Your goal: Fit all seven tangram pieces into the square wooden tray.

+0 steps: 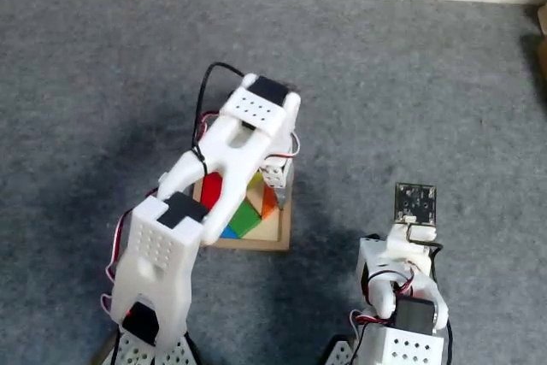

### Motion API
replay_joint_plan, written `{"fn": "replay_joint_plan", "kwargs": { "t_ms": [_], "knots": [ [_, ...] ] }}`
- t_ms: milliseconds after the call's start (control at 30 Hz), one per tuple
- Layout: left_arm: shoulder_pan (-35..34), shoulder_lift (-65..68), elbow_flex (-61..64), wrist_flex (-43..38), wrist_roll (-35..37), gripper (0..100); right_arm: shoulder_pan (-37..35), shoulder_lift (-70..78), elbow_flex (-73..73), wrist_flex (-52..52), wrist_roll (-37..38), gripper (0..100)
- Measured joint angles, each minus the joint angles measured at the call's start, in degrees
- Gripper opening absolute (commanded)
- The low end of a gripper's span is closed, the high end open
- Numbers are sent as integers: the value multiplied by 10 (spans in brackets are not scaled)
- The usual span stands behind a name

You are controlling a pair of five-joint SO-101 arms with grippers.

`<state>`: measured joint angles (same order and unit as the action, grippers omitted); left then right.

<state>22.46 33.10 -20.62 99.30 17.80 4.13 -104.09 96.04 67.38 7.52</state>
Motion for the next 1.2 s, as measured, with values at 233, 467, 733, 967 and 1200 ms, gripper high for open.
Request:
{"fn": "replay_joint_plan", "kwargs": {
  "t_ms": [233,467,733,967,1200],
  "knots": [
    [-9,0,-20,-2,-15,262,0,0,0,0,0,270],
    [-65,0,-37,-55,-76,210,0,0,0,0,0,270],
    [-99,0,33,-135,-188,197,0,0,0,0,0,270],
    [-86,-6,59,-150,-204,196,0,0,0,0,0,270],
    [-84,-11,59,-150,-204,196,0,0,0,0,0,270]
  ]
}}
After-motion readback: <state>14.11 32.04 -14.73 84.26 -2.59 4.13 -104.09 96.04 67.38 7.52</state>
